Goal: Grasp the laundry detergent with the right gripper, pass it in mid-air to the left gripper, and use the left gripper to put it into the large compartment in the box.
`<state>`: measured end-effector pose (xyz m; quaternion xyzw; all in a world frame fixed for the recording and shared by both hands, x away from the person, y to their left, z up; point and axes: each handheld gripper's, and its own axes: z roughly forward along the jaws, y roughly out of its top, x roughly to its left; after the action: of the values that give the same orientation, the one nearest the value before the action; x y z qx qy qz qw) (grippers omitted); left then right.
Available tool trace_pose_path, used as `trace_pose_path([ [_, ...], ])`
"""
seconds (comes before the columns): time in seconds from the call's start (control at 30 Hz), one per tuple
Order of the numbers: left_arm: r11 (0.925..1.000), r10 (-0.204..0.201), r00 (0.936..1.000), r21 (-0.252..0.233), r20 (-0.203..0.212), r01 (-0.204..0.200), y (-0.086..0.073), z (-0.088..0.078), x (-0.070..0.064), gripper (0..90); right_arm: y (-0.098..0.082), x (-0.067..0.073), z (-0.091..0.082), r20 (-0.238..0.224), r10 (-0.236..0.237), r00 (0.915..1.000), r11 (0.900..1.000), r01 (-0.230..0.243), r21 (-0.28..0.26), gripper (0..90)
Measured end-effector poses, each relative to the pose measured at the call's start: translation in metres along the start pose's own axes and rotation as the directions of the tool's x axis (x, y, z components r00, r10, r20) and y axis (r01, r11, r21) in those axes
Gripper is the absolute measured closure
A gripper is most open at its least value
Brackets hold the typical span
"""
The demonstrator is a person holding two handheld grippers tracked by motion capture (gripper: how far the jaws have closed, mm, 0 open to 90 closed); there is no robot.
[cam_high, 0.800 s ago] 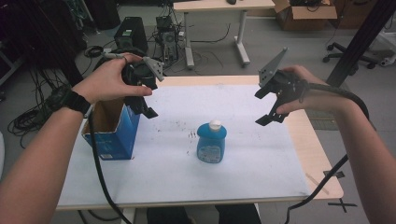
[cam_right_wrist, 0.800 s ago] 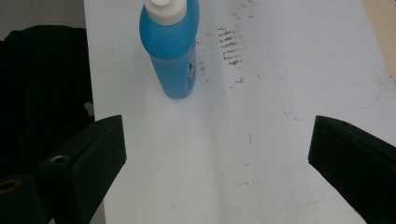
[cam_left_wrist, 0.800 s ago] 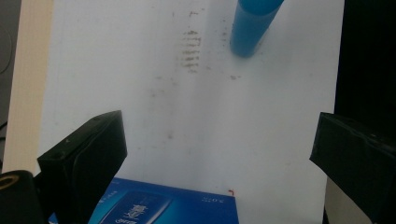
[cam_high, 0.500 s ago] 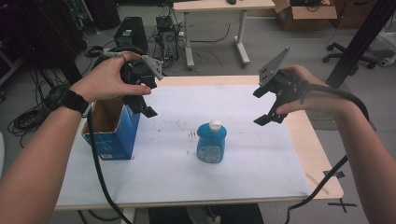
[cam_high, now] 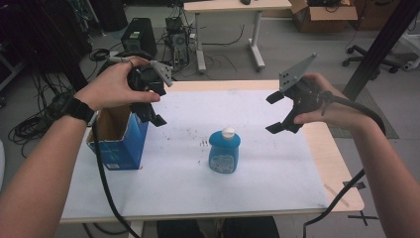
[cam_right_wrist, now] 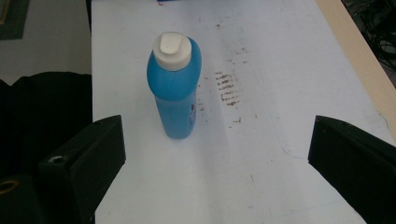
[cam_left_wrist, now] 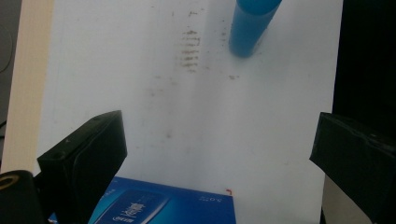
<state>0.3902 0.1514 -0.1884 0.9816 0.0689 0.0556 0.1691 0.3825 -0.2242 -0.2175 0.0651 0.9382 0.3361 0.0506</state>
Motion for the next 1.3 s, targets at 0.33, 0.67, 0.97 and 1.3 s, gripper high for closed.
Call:
trace_pose_path([
  [0.33,0.9999,0.001,1.0000,-0.010,0.001,-0.001,-0.001,0.002,-0.001,3.8,-0.009,0.006,0.011,0.006,0.010,0.9999,0.996,-0.009,-0.087,3.5],
  [0.67,1.0000,-0.005,1.0000,-0.008,0.006,0.005,-0.002,0.005,-0.004,3.7,-0.020,0.017,0.033,-0.005,0.028,0.9996,0.984,-0.029,-0.175,3.0],
  [0.97,0.9999,-0.005,1.0000,-0.014,0.003,0.005,-0.003,0.009,-0.005,3.7,-0.031,0.021,0.055,-0.020,0.064,0.9977,0.970,-0.067,-0.235,2.8],
  [1.3,0.9997,-0.004,0.9999,-0.024,0.010,0.004,-0.004,0.014,-0.005,3.7,-0.043,0.025,0.081,-0.027,0.103,0.9943,0.948,-0.106,-0.301,3.3],
])
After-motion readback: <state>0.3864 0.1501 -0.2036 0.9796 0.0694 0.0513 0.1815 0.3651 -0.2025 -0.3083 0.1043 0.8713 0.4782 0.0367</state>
